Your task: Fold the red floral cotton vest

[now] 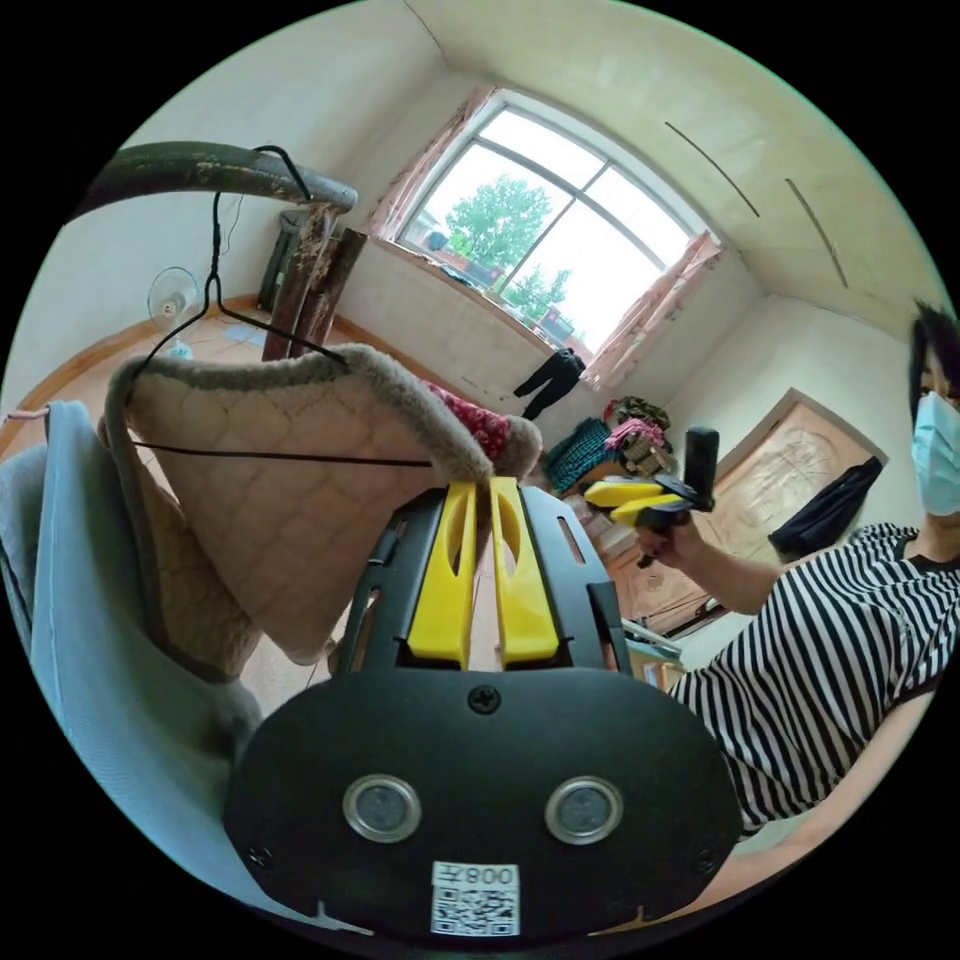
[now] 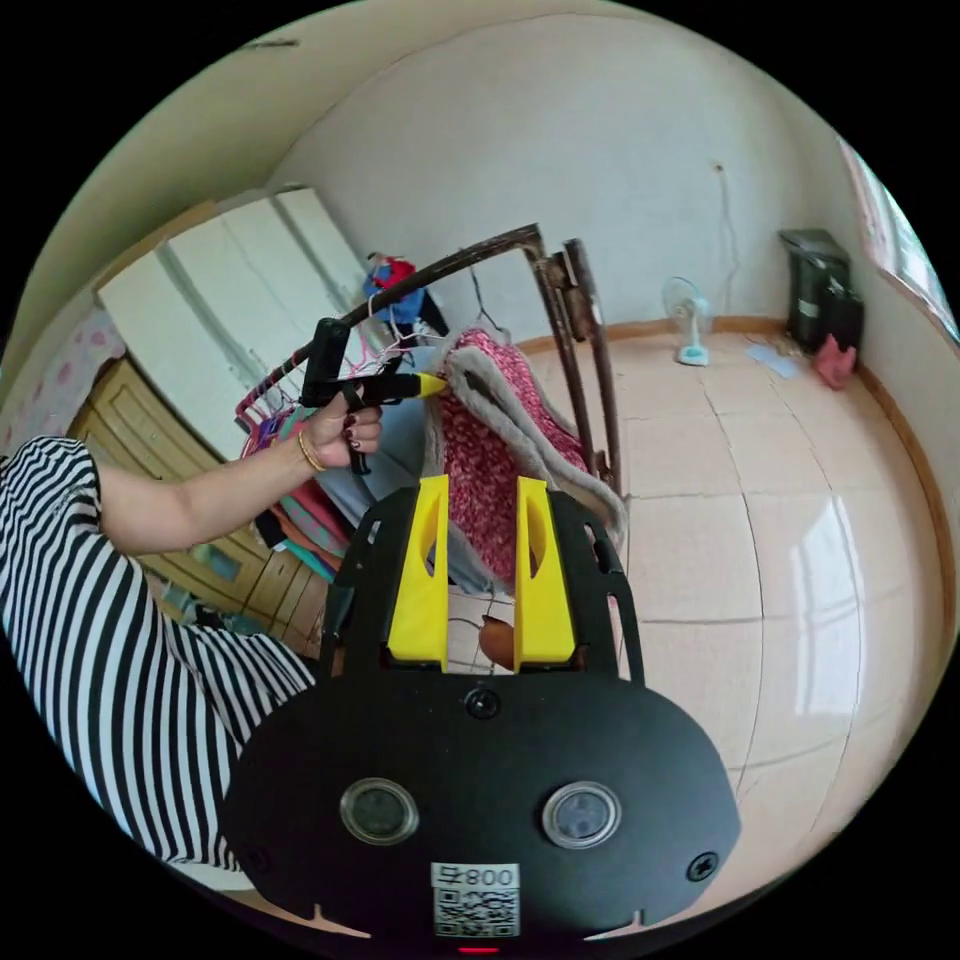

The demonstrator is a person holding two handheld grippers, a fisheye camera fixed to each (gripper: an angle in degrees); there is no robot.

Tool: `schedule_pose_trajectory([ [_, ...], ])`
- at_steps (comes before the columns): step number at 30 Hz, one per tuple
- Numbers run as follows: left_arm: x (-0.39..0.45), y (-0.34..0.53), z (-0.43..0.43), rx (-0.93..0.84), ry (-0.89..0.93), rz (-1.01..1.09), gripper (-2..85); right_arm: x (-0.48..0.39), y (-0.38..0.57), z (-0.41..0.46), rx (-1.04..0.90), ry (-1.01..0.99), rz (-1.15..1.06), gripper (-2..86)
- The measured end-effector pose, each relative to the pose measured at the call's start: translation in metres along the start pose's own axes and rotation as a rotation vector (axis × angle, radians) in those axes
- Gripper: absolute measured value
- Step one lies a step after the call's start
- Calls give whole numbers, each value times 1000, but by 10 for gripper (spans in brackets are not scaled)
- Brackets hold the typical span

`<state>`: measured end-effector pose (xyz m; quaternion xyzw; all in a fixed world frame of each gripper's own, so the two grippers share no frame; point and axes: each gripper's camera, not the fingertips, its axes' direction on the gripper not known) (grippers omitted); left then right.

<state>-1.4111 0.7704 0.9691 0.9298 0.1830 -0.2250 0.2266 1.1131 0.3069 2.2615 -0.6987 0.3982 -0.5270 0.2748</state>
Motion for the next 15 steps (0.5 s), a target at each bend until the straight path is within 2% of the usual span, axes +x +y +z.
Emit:
schedule_pose_trajectory([
  [5,9,-2,1,37,1,-30,29,16,-73,63,-46,-83,-150,108],
  [15,25,0,1,79,-56,-80,29,45,-115,97,11,-123,-227,74],
])
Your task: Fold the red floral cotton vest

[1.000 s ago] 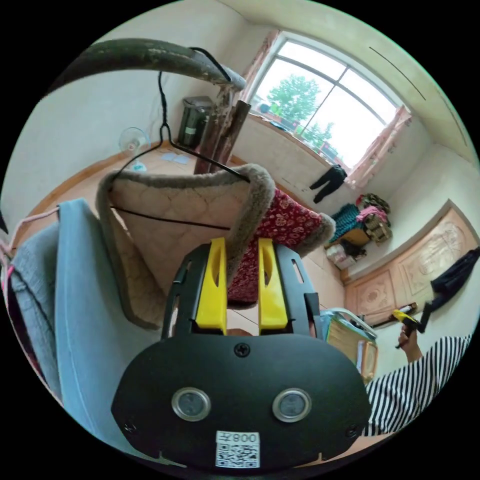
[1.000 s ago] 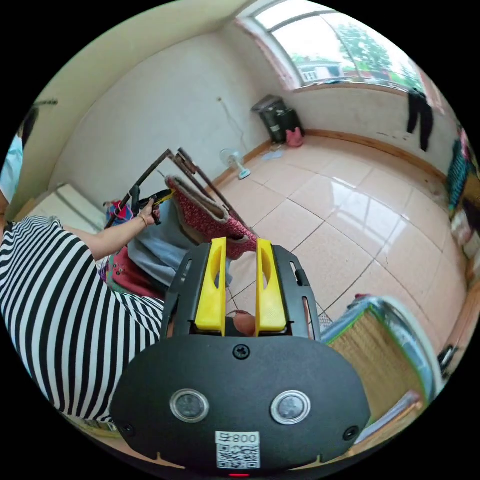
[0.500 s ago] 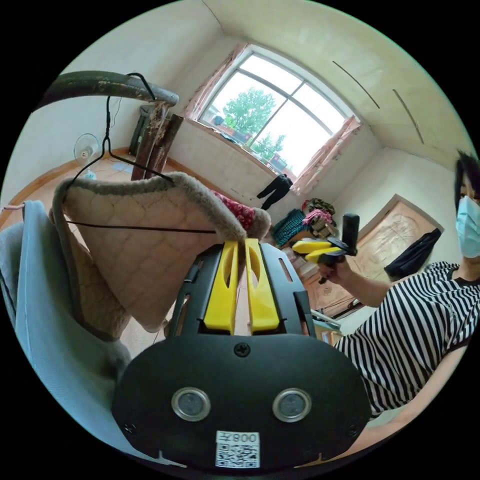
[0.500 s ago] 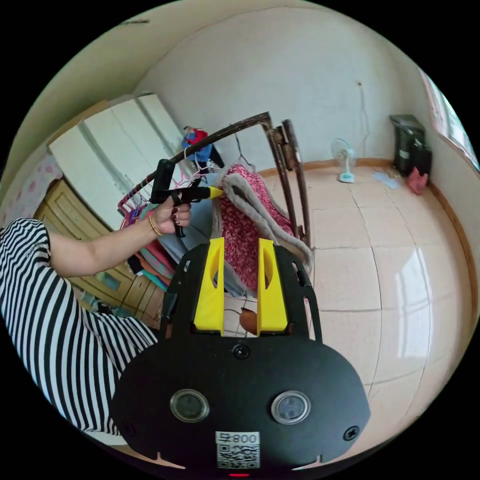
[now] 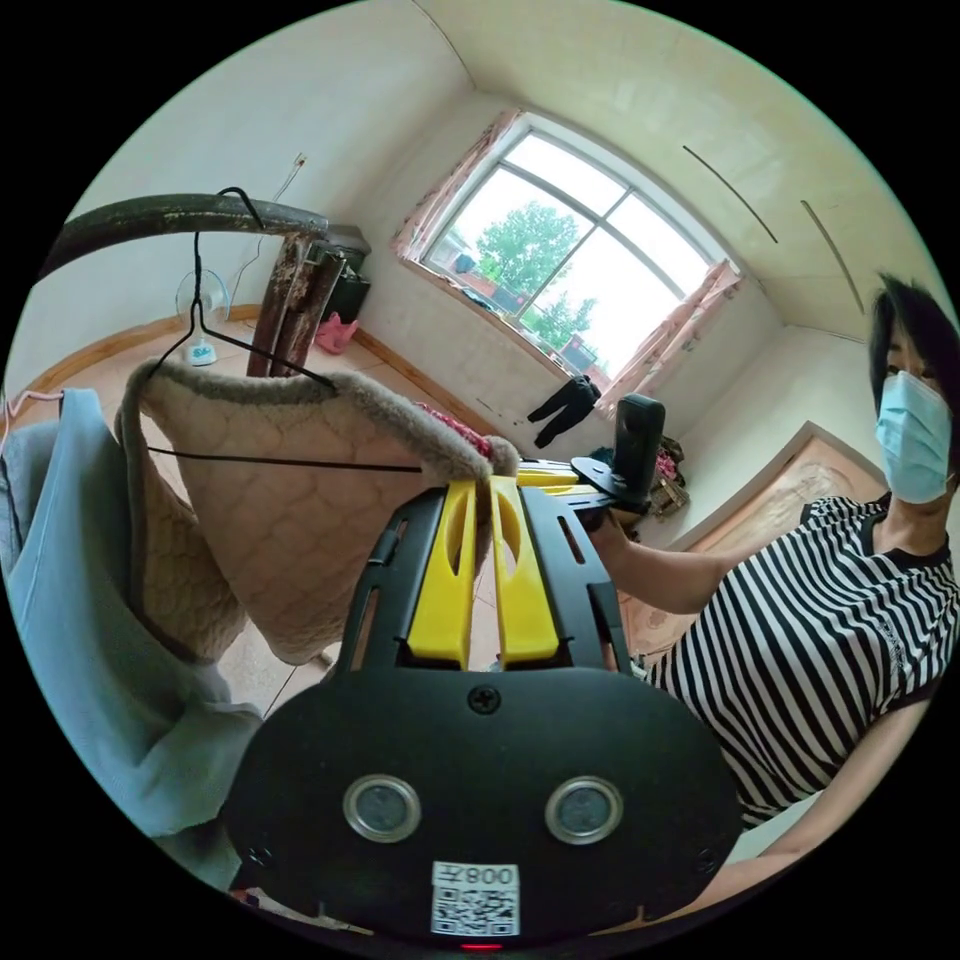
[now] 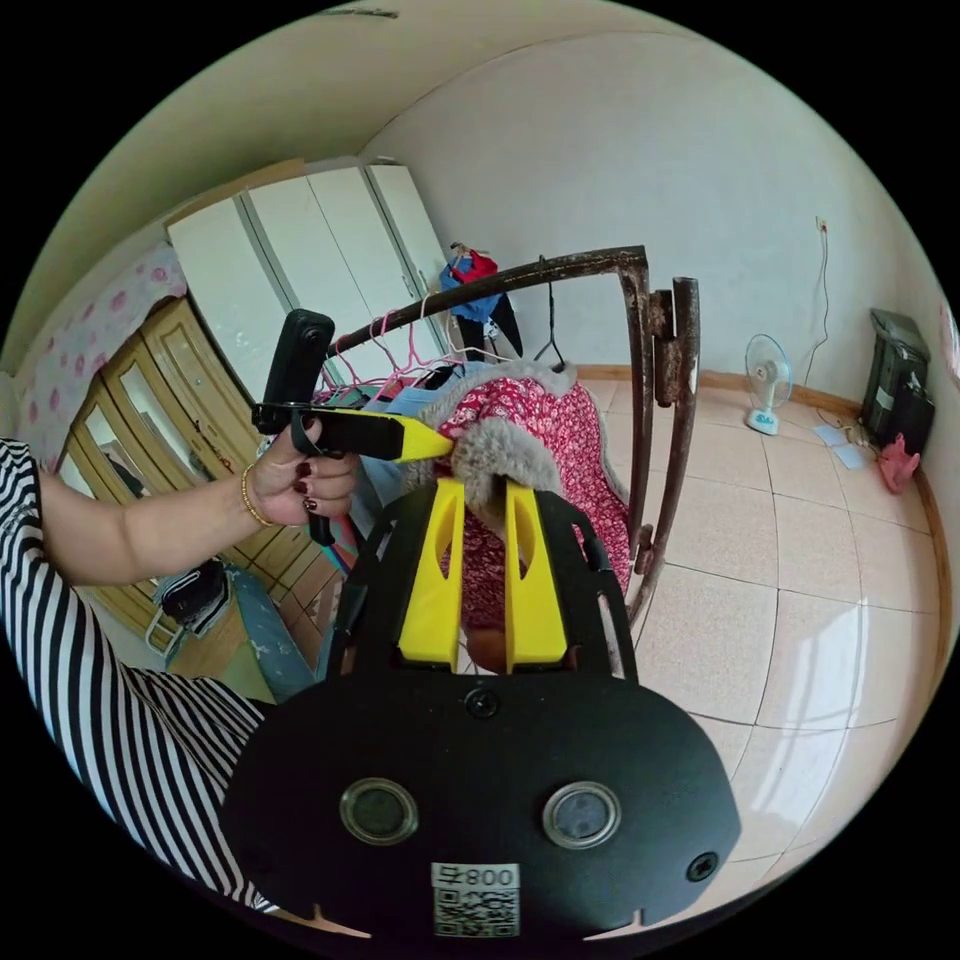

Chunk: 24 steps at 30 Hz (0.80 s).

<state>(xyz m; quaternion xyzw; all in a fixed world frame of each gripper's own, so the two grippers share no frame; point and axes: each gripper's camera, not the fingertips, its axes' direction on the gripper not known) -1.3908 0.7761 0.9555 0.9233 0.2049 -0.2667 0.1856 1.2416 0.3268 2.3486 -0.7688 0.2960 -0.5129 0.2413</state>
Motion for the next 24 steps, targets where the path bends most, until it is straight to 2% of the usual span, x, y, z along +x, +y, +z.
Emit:
schedule_pose_trajectory([
  [7,-27,10,-4,33,123,-32,29,34,-11,8,37,-40,10,68],
  [18,-99,21,-36,-84,197,51,28,72,-30,10,-70,-56,83,17],
  [22,-134,36,-63,6,173,-9,25,82,-36,3,-81,-73,100,14],
  [24,-165,51,-82,104,122,-124,26,86,-41,1,-83,-72,102,13],
])
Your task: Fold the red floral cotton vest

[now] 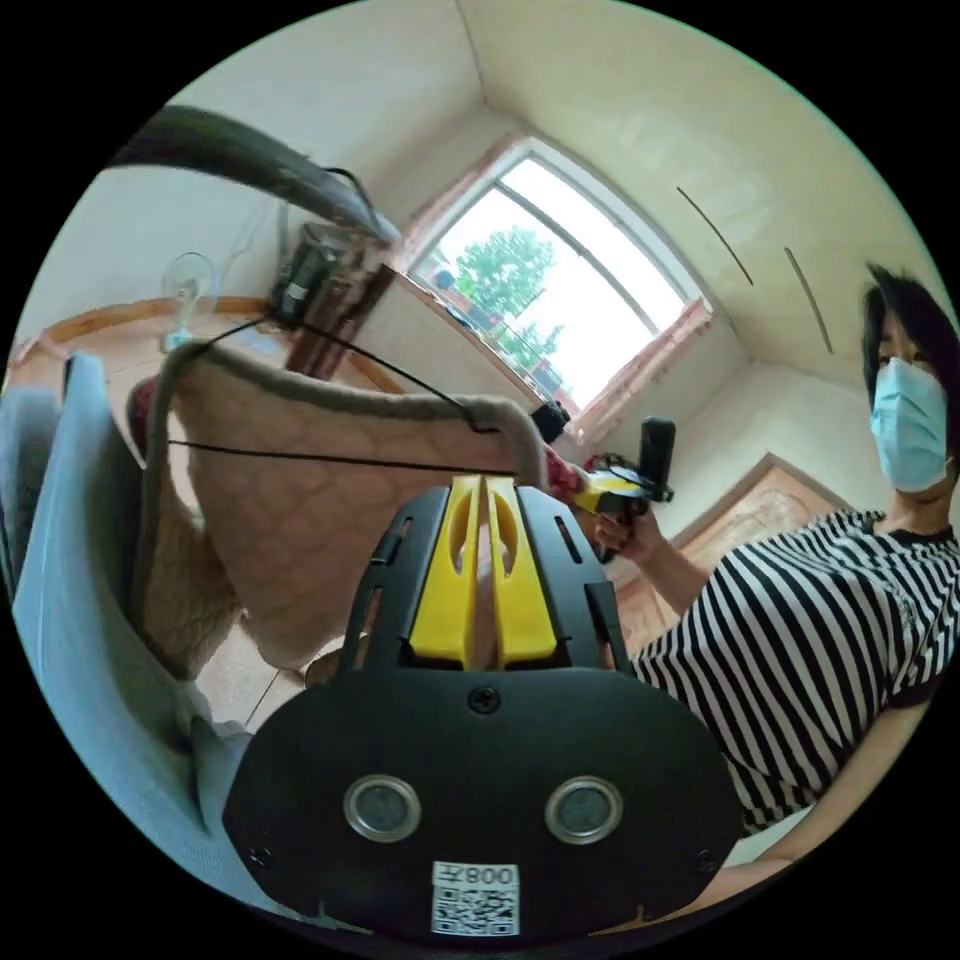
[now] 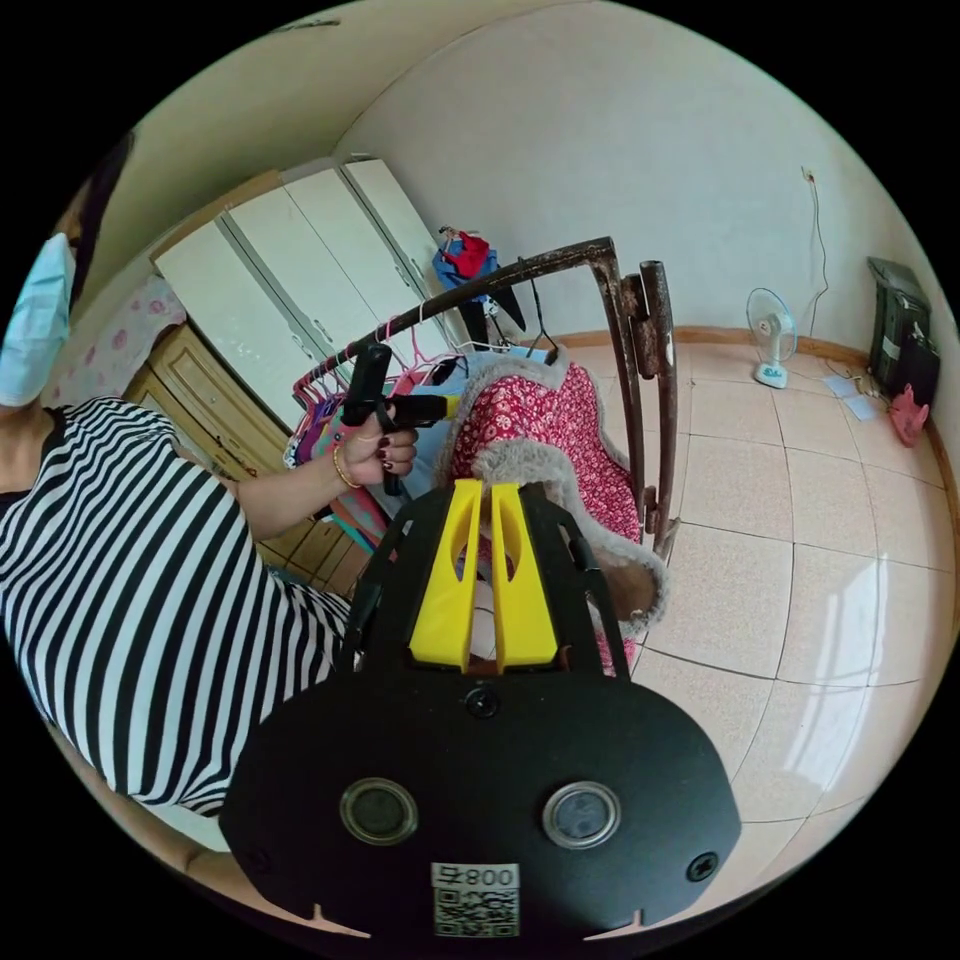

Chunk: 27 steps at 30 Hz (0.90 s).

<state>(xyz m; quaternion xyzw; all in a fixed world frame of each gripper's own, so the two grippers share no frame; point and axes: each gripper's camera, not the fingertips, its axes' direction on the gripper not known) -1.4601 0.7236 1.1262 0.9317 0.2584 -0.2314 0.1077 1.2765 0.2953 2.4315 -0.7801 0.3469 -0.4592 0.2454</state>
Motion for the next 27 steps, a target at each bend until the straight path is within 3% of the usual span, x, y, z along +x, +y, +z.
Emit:
schedule_pose_trajectory([
  [5,-47,3,-21,152,119,-115,72,8,-11,-11,6,6,-14,12],
  [9,-69,-12,-13,145,202,-131,91,16,-12,-16,21,-3,2,11],
  [20,-125,0,-46,162,362,-231,49,54,-9,-32,84,-29,85,8],
  [25,-136,11,-83,161,338,-199,48,76,-6,-41,106,-30,125,8],
  [27,-145,17,-108,229,386,-194,53,85,-2,-45,120,-37,152,8],
])
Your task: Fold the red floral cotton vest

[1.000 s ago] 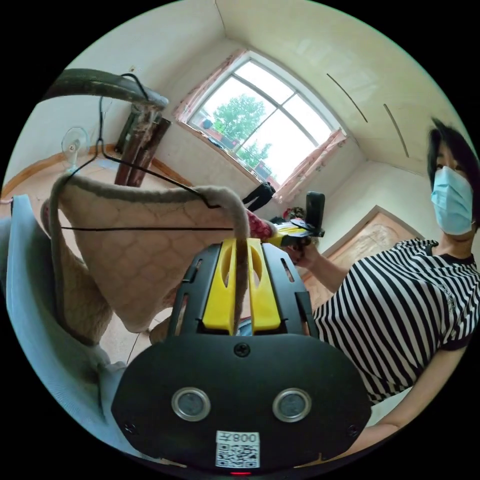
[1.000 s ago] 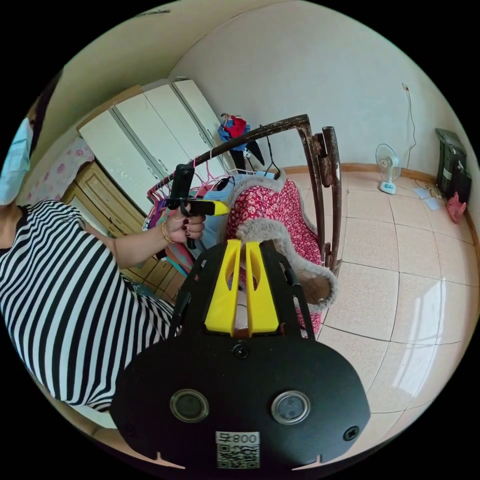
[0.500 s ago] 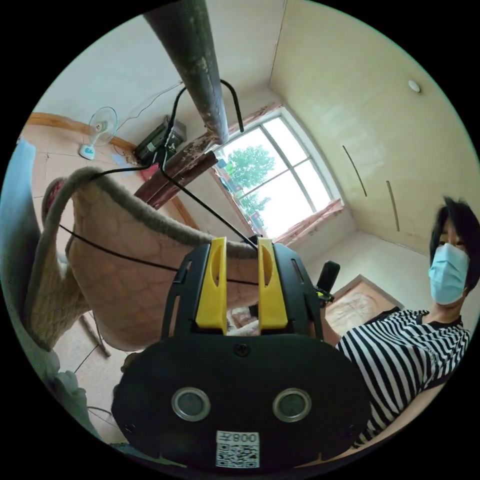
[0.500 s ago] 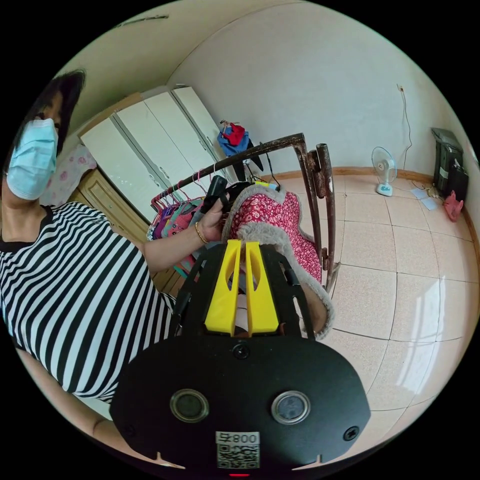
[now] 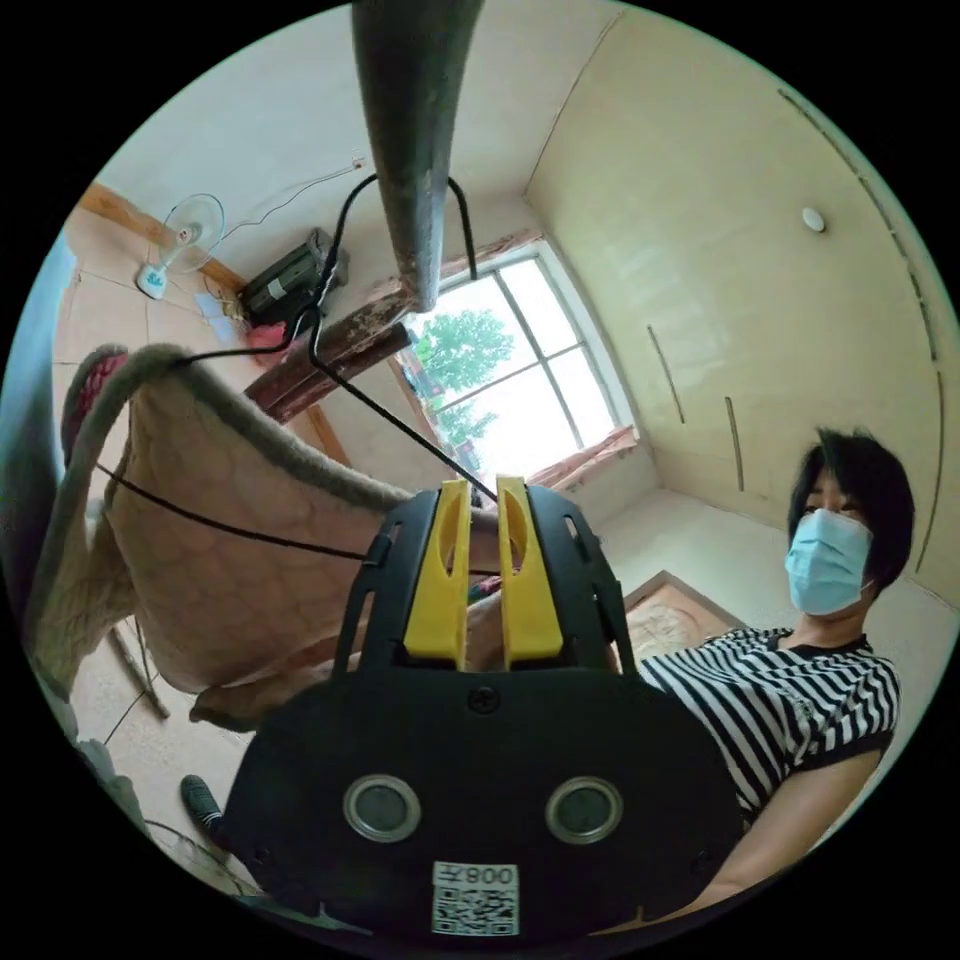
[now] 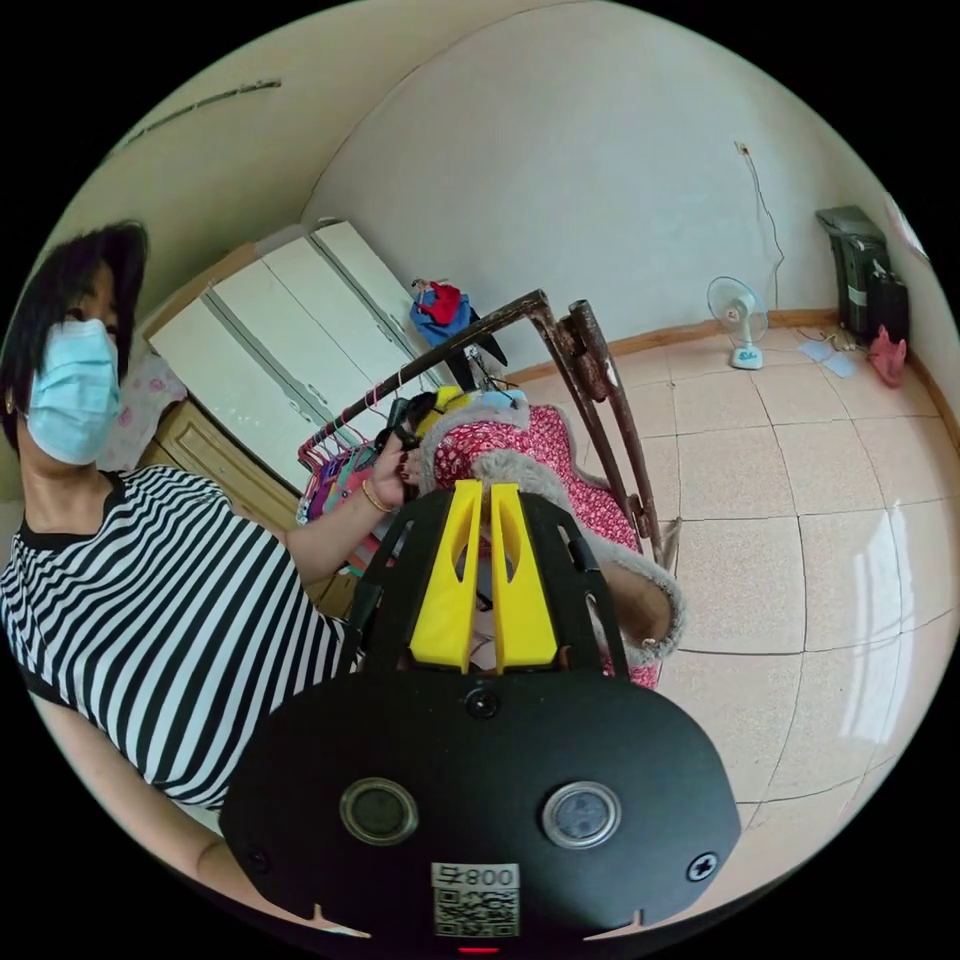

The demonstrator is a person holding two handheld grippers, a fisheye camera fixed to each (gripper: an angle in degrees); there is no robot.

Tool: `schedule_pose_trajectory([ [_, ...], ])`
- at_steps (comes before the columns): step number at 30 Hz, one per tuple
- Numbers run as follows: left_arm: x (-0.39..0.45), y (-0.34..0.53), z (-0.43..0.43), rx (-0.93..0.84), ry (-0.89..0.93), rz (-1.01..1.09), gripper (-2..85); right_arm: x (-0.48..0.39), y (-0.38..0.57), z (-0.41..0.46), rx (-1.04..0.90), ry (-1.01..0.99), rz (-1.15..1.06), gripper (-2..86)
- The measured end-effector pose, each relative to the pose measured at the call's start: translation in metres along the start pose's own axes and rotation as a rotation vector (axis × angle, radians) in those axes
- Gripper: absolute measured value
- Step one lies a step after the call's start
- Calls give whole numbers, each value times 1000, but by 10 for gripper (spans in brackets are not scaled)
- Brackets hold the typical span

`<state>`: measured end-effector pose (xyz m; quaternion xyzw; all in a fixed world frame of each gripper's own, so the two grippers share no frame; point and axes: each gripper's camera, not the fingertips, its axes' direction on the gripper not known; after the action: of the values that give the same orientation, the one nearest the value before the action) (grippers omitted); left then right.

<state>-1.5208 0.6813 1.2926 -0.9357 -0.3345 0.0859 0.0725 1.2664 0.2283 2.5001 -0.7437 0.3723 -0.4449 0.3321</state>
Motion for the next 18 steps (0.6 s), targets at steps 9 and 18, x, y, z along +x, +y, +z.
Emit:
schedule_pose_trajectory([
  [9,-4,-4,-70,112,44,16,65,23,2,-1,-12,12,32,8],
  [18,-9,-12,-95,82,6,14,48,55,-7,32,-45,-68,74,8],
])
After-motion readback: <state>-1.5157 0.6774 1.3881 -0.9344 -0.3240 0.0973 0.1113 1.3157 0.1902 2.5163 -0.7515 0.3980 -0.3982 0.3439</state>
